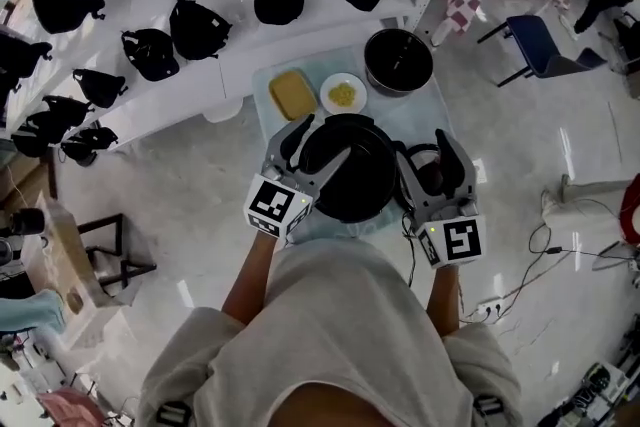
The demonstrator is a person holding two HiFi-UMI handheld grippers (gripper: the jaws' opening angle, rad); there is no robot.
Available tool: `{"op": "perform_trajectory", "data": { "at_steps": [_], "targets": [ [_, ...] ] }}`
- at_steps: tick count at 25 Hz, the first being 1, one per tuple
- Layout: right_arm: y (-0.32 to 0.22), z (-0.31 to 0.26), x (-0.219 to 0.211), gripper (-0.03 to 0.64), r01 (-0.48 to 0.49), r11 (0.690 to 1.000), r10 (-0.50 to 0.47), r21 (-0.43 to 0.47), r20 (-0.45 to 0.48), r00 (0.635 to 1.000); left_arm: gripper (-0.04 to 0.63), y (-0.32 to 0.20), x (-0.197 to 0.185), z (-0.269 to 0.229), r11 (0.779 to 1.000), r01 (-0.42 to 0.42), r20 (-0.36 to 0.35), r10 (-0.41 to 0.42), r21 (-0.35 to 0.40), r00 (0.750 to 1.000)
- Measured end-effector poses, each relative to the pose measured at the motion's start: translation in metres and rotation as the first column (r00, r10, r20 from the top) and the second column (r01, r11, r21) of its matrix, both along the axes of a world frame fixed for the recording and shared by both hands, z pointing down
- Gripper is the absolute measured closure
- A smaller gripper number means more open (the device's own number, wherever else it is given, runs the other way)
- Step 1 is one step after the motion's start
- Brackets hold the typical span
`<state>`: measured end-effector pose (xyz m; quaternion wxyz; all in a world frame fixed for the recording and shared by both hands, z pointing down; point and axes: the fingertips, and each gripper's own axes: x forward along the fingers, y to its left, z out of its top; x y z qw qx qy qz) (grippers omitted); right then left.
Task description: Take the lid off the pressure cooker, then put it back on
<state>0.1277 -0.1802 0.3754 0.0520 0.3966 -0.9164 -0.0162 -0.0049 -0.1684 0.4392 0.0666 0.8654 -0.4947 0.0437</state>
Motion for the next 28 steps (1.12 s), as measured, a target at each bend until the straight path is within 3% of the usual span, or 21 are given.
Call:
{"op": "perform_trajectory", "data": {
  "at_steps": [7,13,21,28],
  "targets": [
    [-0.002,0.014,-0.010,0.331,-0.006,0.999,0.006,-0.035,0.000,1.000,0.273,-0.001,-0.007,0.002,1.000,-0.005,-0.001,0.005,-0.002,1.000],
    [-0.007,0.073,0.032,0.331,-0.112,0.979,0.101,-0.168,-0.077,0.992,0.273,-0.007,0.009,0.009,0.998,-0.057,-0.014,0.057,-0.020,0.998],
    [0.011,0.186,0.110,0.331,-0.261,0.880,0.188,-0.396,-0.214,0.959,0.273,-0.016,0.053,0.015,0.989,-0.144,-0.019,0.144,-0.035,0.989],
    [0.016,0.272,0.146,0.330,-0.296,0.777,0.121,-0.555,-0.330,0.936,0.273,-0.018,0.074,0.020,0.985,-0.165,-0.020,0.164,-0.057,0.986]
  ]
}}
